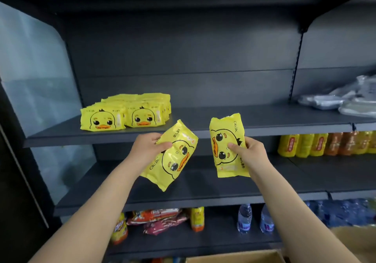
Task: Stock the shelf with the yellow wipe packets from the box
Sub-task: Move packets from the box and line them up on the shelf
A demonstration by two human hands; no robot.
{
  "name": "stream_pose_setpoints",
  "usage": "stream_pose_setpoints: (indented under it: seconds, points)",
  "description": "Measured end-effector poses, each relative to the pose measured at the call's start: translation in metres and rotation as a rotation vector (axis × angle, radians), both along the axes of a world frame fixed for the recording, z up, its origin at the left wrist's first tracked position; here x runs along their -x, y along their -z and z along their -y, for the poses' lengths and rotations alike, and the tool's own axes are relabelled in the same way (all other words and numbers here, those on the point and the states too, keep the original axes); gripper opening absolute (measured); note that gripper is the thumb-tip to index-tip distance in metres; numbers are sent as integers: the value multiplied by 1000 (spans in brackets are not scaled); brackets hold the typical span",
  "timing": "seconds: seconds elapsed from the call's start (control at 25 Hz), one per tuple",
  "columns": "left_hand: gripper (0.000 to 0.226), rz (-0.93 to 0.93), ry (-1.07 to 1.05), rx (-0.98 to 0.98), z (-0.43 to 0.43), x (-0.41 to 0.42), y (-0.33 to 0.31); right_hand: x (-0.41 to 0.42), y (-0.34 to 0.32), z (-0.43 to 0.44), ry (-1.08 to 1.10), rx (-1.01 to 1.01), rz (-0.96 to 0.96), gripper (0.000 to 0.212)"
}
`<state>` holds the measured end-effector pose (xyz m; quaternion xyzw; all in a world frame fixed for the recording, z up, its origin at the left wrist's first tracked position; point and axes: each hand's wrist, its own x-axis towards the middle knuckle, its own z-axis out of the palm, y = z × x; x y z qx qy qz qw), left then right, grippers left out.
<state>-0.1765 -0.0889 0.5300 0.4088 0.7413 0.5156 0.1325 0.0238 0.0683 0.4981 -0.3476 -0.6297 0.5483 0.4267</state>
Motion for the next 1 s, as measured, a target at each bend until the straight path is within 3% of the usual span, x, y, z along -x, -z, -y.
stream_pose_setpoints:
  seconds: [0.36, 0.72, 1.0]
  points:
    - [54, -191, 4, 6, -87, 54, -82, 43, -64, -78, -26, -152, 40, 10]
    - [24, -329, 33, 66, -198, 112, -130, 85, -104, -144, -51, -180, 10, 5]
    - [23, -530, 254, 146, -302, 194, -138, 164, -113, -200, -14, -250, 104, 8]
